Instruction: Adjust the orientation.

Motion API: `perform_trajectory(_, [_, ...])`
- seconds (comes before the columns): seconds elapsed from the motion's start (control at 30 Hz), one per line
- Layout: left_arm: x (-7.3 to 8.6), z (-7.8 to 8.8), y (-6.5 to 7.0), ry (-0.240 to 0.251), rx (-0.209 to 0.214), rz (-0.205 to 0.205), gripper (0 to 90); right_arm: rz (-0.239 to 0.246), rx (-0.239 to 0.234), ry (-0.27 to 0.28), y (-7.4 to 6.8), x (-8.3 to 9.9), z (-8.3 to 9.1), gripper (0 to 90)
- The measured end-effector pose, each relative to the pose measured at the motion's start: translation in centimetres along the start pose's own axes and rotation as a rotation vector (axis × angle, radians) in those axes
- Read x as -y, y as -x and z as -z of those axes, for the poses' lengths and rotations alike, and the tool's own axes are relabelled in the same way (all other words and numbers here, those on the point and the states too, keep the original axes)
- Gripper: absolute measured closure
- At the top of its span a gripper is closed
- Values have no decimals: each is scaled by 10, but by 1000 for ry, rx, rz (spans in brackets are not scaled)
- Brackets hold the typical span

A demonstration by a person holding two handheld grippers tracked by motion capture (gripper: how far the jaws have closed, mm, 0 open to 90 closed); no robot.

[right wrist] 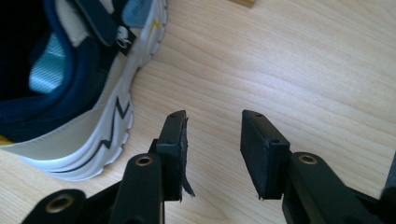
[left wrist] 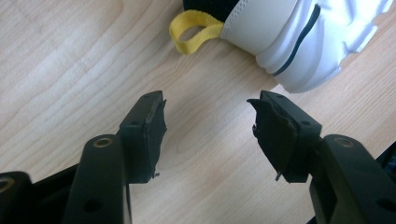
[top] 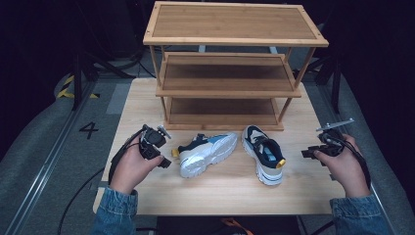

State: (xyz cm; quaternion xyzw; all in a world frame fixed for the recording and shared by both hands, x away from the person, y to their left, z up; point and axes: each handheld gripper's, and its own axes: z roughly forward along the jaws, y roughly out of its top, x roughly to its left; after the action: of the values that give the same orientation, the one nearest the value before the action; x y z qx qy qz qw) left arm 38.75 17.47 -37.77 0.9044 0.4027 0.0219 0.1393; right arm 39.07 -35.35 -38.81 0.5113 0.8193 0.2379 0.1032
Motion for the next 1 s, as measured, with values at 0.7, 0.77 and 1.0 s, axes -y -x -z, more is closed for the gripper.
perform_trajectory(0.7, [-13,10,21,39,44,-67,524,26,-53,45,-6,8,-3,627])
perform_trajectory(0.77, [-16,10,23,60,38,-66,619,35,-54,41,-7,8,-3,664])
perform_trajectory(1.0, [-22,8,34,122,73,-75,787,62,-44,26,-9,7,-3,682])
